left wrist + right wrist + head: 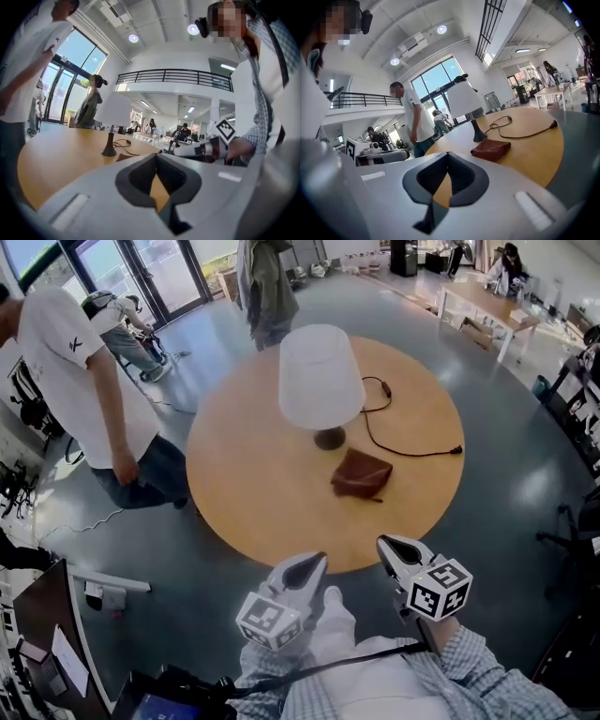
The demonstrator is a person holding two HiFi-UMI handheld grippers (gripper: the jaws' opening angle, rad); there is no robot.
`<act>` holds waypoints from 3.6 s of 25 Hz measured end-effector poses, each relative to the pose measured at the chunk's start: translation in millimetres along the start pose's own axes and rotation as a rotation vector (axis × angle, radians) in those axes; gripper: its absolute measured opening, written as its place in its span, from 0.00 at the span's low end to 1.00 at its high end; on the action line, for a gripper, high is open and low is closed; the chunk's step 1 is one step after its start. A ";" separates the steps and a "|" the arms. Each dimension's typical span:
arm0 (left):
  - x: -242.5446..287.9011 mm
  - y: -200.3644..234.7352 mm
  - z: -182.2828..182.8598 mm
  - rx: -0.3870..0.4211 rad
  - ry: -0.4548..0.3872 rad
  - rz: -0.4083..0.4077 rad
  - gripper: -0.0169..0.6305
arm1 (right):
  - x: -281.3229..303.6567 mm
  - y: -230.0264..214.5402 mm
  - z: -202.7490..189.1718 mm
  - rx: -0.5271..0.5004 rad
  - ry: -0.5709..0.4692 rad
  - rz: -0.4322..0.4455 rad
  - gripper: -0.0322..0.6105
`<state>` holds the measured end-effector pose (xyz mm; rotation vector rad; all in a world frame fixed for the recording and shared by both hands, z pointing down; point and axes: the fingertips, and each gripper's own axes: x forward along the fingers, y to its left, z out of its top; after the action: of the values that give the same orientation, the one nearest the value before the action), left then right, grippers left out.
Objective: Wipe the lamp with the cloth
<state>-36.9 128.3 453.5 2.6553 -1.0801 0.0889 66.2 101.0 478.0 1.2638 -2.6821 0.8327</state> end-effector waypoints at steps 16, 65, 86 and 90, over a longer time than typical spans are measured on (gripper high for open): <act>60.1 97.4 22.7 -0.118 -0.011 -0.050 0.03 | 105.7 -28.2 43.3 -0.018 0.044 -0.029 0.05; 159.4 170.1 112.8 -0.871 -0.604 -0.434 0.24 | 180.4 -103.6 -75.6 -0.762 0.817 0.162 0.40; 158.4 174.0 111.7 -0.875 -0.620 -0.401 0.24 | 163.9 -139.7 33.3 -0.057 0.339 -0.002 0.13; 157.2 173.9 111.8 -0.871 -0.619 -0.400 0.24 | 148.4 -148.9 96.0 0.030 0.172 -0.022 0.13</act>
<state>-49.3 -127.5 410.4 2.0219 -0.4908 -1.0746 93.0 -127.1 503.4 1.1677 -2.5268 0.9358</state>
